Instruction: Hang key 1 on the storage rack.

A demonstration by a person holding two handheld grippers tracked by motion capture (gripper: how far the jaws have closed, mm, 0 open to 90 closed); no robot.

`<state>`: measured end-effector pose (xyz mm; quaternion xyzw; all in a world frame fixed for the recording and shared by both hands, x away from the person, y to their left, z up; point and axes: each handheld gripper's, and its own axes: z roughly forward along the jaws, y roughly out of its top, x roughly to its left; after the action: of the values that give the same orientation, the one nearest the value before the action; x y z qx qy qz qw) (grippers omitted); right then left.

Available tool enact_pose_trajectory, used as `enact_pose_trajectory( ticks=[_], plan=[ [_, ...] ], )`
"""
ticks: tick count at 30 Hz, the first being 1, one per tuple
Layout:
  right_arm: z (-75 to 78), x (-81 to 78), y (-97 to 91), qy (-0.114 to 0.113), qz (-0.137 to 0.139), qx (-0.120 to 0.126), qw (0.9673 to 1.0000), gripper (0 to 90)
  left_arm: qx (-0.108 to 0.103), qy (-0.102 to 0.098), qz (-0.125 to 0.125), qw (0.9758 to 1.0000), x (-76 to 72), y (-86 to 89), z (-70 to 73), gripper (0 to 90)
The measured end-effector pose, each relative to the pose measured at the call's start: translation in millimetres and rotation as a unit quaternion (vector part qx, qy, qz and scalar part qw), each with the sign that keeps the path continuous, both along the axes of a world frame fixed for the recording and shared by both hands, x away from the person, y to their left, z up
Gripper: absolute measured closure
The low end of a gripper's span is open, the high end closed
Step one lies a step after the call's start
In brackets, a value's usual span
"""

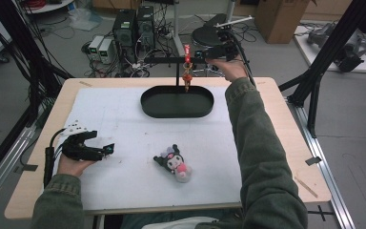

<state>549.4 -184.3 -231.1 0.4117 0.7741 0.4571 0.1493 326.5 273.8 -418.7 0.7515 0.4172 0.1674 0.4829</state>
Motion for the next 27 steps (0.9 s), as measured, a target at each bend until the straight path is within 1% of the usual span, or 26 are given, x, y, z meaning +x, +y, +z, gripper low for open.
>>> enact_pose_trajectory(
  ticks=[4, 6, 9, 11, 12, 13, 14, 16, 20, 21, 23, 24, 27],
  plan=[
    [-5.7, -10.5, -4.3, 0.0, 0.006, -0.017, 0.9998, 0.6, 0.001, 0.001, 0.001, 1.0, -0.3, -0.2, 0.0, 2.6],
    [-8.2, -15.8, -7.4, -0.001, 0.007, -0.014, 0.9999, 0.6, 0.002, 0.0, 0.002, 1.0, -0.3, -0.3, 0.0, 2.6],
    [-12.9, -22.7, -10.5, 0.008, 0.011, -0.016, 0.9998, 0.6, 0.004, 0.001, 0.002, 1.0, -0.4, -0.3, -0.1, 2.6],
    [-16.8, -27.6, -11.0, 0.004, 0.015, -0.016, 0.9998, 0.6, 0.005, 0.001, 0.002, 1.0, -0.6, -0.3, 0.1, 2.6],
    [-17.6, -30.3, -10.6, 0.01, 0.015, -0.014, 0.9997, 0.6, 0.004, 0.001, 0.002, 1.0, -0.8, -0.4, 0.0, 2.6],
    [-22.1, -35.8, -8.6, 0.015, 0.021, -0.019, 0.9995, 0.6, 0.005, 0.001, 0.003, 1.0, -0.8, -0.3, -0.1, 2.6],
    [-22.1, -35.8, -8.6, 0.015, 0.021, -0.019, 0.9995, 0.6, 0.007, 0.001, 0.002, 1.0, -0.8, -0.2, 0.0, 2.6],
    [-26.1, -39.9, -4.4, 0.02, 0.029, -0.041, 0.9985, 0.6, 0.007, 0.001, 0.001, 1.0, -1.0, -0.1, 0.4, 2.6],
    [-25.7, -53.5, 8.1, 0.036, 0.042, -0.064, 0.9965, 0.6, 0.007, 0.0, 0.003, 1.0, -1.8, -0.1, 0.7, 2.6],
    [-24.7, -56.7, 11.3, 0.028, 0.047, -0.07, 0.996, 0.6, 0.008, 0.0, 0.002, 1.0, -2.1, 0.2, 1.2, 2.6],
    [-21.4, -67.2, 20.6, 0.03, 0.059, -0.078, 0.9947, 0.6, 0.009, 0.0, 0.002, 1.0, -2.7, 0.5, 1.8, 2.6],
    [-21.4, -67.2, 20.6, 0.03, 0.059, -0.078, 0.9947, 0.6, 0.01, 0.0, 0.002, 1.0, -3.1, 0.7, 2.0, 2.6],
    [-18.9, -76.7, 27.5, 0.037, 0.068, -0.085, 0.9934, 0.6, 0.011, 0.0, 0.003, 0.9999, -3.9, 0.5, 2.1, 2.6]
  ],
)
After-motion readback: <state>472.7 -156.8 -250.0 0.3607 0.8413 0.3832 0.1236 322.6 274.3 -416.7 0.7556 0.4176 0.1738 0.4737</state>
